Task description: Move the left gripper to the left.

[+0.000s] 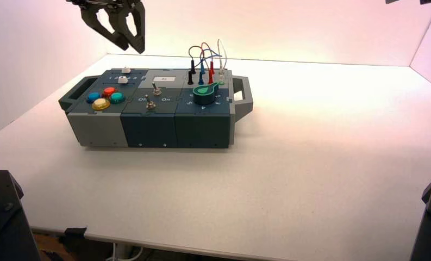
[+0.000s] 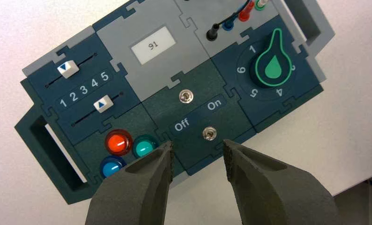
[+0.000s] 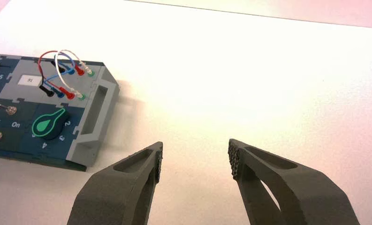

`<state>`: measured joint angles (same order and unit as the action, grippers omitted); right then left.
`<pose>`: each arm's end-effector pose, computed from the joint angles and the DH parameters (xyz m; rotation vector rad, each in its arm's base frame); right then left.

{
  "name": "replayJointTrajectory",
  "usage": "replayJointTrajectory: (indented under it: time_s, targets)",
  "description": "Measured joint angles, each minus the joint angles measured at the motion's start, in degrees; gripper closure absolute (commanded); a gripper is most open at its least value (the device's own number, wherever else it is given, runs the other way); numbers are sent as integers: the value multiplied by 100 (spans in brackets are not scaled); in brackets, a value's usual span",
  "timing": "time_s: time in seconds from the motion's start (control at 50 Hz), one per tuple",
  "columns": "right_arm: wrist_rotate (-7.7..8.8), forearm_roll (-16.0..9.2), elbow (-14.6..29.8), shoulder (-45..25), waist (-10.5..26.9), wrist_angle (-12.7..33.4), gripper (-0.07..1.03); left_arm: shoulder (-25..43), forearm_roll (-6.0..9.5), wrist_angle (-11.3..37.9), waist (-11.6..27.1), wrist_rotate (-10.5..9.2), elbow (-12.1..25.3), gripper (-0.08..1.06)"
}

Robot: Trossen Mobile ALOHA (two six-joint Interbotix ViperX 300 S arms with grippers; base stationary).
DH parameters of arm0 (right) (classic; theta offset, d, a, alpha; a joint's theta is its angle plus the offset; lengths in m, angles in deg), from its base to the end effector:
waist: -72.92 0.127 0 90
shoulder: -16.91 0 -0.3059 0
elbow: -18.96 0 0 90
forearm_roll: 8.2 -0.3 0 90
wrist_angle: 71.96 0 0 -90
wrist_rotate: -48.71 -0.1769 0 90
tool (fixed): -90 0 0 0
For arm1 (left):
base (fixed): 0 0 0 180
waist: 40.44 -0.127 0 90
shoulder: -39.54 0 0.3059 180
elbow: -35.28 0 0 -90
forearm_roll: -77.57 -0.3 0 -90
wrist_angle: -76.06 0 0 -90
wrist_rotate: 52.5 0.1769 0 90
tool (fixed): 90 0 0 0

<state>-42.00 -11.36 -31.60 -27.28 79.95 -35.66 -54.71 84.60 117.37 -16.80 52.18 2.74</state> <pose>0.2107 0.0318 0.1994 0.0221 0.7196 0.1282 0.2724 -0.1348 0.1248 0.3425 1.1705 -0.5304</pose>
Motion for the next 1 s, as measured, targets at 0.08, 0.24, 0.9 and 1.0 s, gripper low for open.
replayJointTrajectory:
  time_s: [0.08, 0.24, 0.9, 1.0]
  targets:
    - [-9, 9, 0, 0, 44, 0, 24, 26, -26, -9, -70, 9, 0, 41]
    - [-9, 0, 0, 0, 193, 0, 24, 44, -44, -70, -387, 9, 0, 42]
    - [-9, 0, 0, 9, 510, 0, 24, -62, -141, -149, -3744, 9, 9, 42]
    - [0, 0, 0, 0, 519, 0, 24, -185, -141, -193, -4061, 0, 9, 43]
